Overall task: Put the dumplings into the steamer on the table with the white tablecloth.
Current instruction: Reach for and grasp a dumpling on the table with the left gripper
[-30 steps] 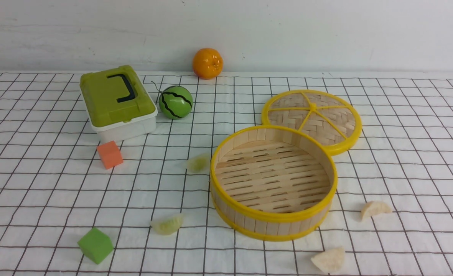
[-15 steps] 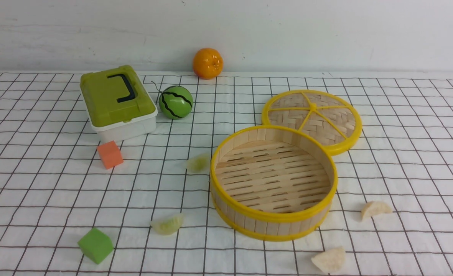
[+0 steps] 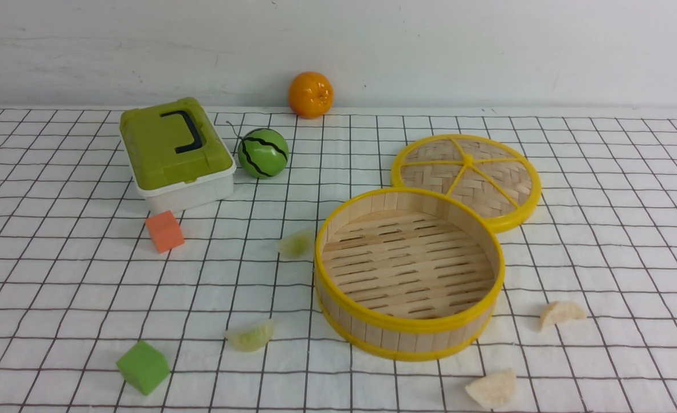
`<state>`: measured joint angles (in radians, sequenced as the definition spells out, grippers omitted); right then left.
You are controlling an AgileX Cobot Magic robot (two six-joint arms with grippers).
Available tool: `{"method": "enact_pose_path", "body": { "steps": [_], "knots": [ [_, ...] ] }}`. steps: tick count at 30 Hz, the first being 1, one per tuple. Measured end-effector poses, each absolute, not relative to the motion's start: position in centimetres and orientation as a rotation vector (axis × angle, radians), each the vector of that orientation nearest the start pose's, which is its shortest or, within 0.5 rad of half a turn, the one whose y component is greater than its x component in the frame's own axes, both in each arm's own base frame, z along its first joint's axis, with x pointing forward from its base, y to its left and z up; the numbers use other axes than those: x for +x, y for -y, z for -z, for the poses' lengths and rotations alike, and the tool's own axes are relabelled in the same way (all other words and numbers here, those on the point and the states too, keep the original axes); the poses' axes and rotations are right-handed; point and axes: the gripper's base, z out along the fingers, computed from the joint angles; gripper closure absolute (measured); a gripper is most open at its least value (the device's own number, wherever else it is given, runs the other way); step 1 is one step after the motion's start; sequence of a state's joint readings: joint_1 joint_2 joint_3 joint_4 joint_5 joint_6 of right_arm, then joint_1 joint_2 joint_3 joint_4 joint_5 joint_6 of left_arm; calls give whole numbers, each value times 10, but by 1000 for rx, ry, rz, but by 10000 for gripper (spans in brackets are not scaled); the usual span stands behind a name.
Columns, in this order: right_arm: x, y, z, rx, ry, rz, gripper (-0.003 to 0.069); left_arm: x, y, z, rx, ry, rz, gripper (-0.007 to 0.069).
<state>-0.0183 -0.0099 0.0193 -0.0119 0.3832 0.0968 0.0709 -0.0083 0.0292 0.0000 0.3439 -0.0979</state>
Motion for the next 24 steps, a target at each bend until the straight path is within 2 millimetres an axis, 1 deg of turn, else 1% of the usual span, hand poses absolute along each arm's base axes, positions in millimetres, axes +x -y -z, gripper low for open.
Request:
{"method": "enact_pose_path", "body": {
  "steps": [20, 24],
  "knots": [
    [52, 1, -173, 101, -1874, -43, 419, 53, -4, -173, -156, -1842, 19, 386],
    [52, 1, -173, 101, -1874, -43, 419, 54, -4, -175, -162, -1815, 31, 386]
  ]
}}
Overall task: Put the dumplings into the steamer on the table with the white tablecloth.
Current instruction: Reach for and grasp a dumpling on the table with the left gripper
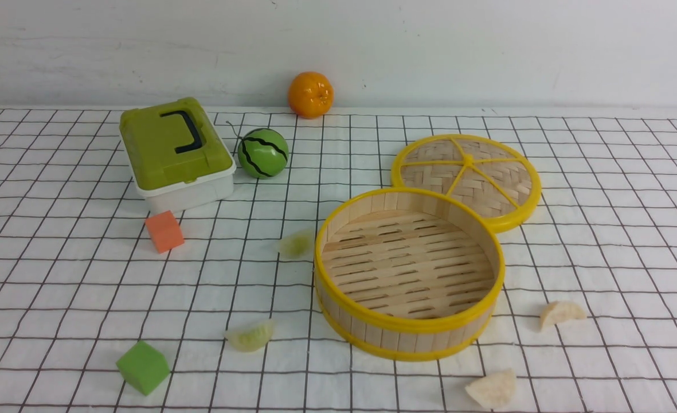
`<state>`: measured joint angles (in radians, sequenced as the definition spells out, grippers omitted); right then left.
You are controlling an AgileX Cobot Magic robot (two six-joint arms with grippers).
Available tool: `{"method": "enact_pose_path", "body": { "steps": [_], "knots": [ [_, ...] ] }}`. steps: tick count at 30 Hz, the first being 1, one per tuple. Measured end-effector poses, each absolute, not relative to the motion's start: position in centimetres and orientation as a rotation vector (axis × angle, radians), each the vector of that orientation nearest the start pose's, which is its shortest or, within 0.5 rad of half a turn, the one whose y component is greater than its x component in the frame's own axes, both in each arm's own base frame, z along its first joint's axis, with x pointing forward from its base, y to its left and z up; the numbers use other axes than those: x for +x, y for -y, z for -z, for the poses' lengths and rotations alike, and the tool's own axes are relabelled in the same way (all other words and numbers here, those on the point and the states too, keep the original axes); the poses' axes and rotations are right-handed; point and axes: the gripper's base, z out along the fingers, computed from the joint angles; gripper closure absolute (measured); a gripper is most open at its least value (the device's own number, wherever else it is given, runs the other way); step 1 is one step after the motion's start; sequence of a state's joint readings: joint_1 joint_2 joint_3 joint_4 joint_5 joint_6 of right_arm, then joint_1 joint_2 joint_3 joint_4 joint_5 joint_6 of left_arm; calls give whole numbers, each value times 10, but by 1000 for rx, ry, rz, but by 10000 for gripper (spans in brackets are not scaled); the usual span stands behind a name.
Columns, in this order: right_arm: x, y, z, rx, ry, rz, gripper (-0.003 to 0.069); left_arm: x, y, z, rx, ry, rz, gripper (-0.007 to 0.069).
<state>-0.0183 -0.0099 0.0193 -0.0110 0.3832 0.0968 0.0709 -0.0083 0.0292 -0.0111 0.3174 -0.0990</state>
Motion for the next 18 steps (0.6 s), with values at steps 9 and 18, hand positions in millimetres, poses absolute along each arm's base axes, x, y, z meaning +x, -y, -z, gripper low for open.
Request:
{"method": "enact_pose_path", "body": {
  "steps": [9, 18],
  "knots": [
    [53, -1, -174, 163, -1852, -135, 419, 57, 6, -192, -930, -1450, 920, 386],
    [54, -16, -184, 805, -1631, -918, 419, 57, 7, -198, -1367, -1119, 1432, 386]
  ]
}}
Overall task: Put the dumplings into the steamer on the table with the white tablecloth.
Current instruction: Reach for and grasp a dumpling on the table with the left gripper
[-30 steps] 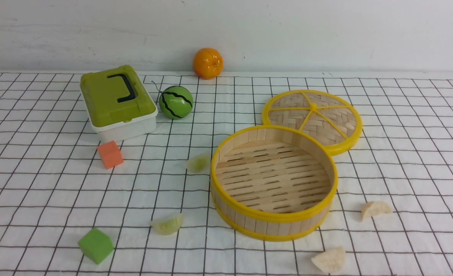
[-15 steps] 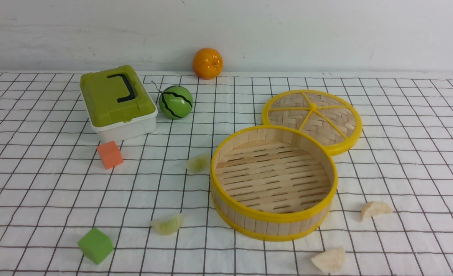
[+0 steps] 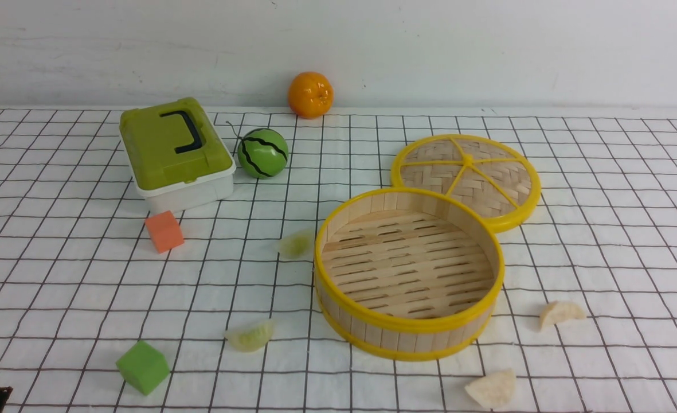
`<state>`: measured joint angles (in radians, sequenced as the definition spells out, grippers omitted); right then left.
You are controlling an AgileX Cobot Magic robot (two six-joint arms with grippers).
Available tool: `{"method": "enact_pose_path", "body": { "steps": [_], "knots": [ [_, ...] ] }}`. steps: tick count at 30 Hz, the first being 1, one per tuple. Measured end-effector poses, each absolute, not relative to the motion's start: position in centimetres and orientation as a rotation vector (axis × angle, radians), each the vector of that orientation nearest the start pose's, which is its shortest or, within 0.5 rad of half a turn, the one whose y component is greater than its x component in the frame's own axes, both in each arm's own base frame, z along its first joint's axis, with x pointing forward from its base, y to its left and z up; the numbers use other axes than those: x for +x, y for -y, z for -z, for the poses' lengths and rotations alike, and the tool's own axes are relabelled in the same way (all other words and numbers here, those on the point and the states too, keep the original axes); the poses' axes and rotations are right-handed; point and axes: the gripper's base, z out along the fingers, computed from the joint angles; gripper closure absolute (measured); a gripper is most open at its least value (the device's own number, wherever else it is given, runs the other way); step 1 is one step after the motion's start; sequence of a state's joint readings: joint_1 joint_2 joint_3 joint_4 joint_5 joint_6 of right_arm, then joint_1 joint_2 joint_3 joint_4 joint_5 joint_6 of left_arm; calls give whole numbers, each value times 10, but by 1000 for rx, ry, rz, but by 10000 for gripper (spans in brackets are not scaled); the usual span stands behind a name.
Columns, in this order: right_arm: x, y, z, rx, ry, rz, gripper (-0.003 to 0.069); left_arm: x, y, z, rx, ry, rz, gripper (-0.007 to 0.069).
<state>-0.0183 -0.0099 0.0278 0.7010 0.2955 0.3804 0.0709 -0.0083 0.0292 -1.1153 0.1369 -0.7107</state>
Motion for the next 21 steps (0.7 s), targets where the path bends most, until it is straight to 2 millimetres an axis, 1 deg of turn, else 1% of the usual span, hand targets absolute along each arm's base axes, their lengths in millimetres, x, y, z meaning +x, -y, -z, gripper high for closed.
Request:
{"method": "enact_pose_path", "body": {
  "steps": [1, 2, 5, 7, 8, 10, 11, 12, 13, 14, 15, 16, 17, 18, 19, 20, 21],
  "knots": [
    [54, -16, -184, 812, -1628, -928, 419, 57, 7, -198, -1370, -1118, 1435, 386],
    [54, -17, -186, 866, -1597, -999, 419, 57, 7, -199, -1382, -1105, 1448, 386],
    [55, -18, -187, 912, -1563, -1057, 419, 57, 8, -198, -1396, -1105, 1473, 386],
    [55, -18, -188, 922, -1555, -1069, 419, 57, 10, -198, -1381, -1136, 1468, 386],
    [55, -18, -188, 930, -1550, -1080, 419, 56, 12, -199, -1324, -1189, 1428, 386],
    [54, -19, -187, 924, -1565, -1086, 419, 54, 14, -211, -1159, -1275, 1337, 386],
    [54, -20, -187, 913, -1580, -1084, 419, 52, 16, -222, -1044, -1315, 1272, 386],
    [54, -20, -186, 911, -1583, -1085, 419, 51, 17, -227, -1009, -1323, 1258, 386],
    [53, -22, -187, 870, -1610, -1072, 419, 44, 21, -250, -756, -1389, 1107, 386],
    [53, -22, -189, 847, -1613, -1067, 419, 41, 23, -261, -655, -1411, 1045, 386],
    [53, -22, -191, 840, -1609, -1068, 419, 40, 23, -263, -631, -1417, 1029, 387],
    [52, -23, -196, 798, -1605, -1051, 419, 37, 26, -275, -522, -1453, 956, 392],
    [50, -23, -214, 702, -1572, -1016, 427, 37, 30, -291, -379, -1540, 845, 411],
    [49, -23, -217, 680, -1570, -1001, 429, 38, 30, -296, -361, -1551, 828, 417],
    [48, -23, -227, 626, -1556, -971, 441, 41, 31, -300, -322, -1608, 787, 429],
    [46, -23, -248, 531, -1535, -913, 481, 47, 32, -314, -249, -1697, 712, 465],
    [48, -24, -259, 484, -1545, -877, 508, 53, 32, -322, -210, -1772, 665, 485]
  ]
}}
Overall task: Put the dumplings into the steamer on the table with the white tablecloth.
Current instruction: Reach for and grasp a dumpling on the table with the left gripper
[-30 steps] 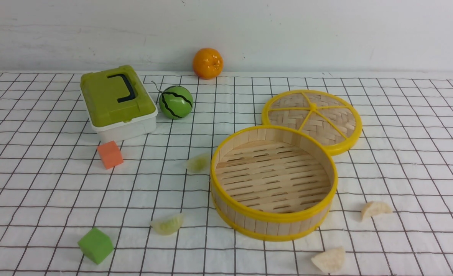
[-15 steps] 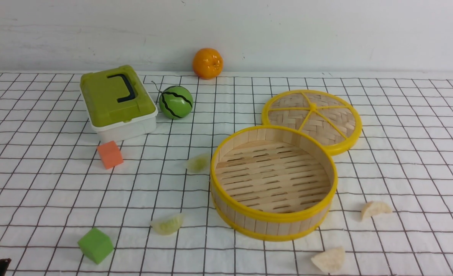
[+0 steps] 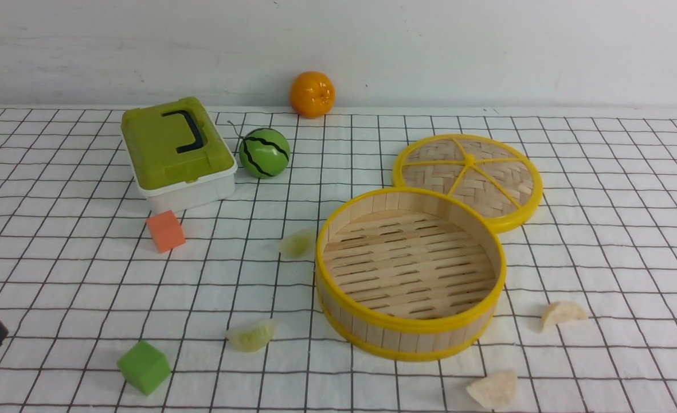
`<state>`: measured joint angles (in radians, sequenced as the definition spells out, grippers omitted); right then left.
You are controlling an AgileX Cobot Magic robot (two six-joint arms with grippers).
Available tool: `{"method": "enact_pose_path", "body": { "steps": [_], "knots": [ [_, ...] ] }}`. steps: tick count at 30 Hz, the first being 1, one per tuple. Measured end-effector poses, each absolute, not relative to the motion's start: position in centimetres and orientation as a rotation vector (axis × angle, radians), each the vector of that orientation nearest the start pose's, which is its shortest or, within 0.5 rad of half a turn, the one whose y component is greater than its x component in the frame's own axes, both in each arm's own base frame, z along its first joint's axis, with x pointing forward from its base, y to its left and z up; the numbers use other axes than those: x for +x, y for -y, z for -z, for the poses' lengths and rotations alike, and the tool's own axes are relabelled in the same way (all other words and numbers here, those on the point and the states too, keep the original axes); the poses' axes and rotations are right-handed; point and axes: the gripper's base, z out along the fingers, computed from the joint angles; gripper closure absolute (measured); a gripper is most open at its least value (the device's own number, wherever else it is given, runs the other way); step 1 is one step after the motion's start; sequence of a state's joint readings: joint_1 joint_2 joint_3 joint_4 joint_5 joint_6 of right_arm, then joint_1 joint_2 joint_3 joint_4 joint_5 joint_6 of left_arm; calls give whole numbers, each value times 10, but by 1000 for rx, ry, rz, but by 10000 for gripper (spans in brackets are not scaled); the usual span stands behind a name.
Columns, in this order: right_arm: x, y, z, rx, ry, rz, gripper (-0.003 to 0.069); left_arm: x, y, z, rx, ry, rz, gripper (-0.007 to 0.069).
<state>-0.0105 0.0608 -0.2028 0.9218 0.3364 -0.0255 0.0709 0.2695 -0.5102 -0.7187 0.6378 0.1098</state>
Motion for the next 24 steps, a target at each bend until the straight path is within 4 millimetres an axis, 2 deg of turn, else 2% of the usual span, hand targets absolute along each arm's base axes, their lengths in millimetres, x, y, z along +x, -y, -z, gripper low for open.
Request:
{"method": "enact_pose_path", "body": {
  "steps": [3, 5, 6, 7, 8, 9, 11, 15, 19, 22, 24],
  "knots": [
    [57, -29, -299, 276, -1625, -758, 633, 74, 29, -341, -112, -1983, 530, 564],
    [68, -36, -322, 114, -1711, -703, 675, 88, 27, -350, -39, -2092, 453, 611],
    [69, -37, -323, 80, -1728, -695, 676, 89, 27, -351, -30, -2101, 447, 620],
    [82, -43, -341, -55, -1802, -676, 680, 102, 29, -356, 40, -2188, 407, 636],
    [90, -46, -349, -138, -1848, -671, 680, 109, 31, -358, 77, -2237, 397, 636],
    [88, -47, -351, -158, -1846, -671, 680, 110, 31, -358, 79, -2238, 388, 636],
    [109, -56, -363, -348, -1966, -695, 680, 130, 42, -359, 179, -2369, 380, 636],
    [136, -69, -362, -559, -2132, -745, 675, 166, 66, -353, 303, -2544, 311, 636],
    [144, -85, -354, -717, -2201, -776, 673, 201, 90, -344, 321, -2642, 245, 633],
    [143, -97, -349, -826, -2219, -800, 670, 233, 105, -336, 328, -2708, 200, 579],
    [143, -100, -346, -863, -2229, -799, 669, 255, 115, -331, 329, -2747, 185, 509]
  ]
}}
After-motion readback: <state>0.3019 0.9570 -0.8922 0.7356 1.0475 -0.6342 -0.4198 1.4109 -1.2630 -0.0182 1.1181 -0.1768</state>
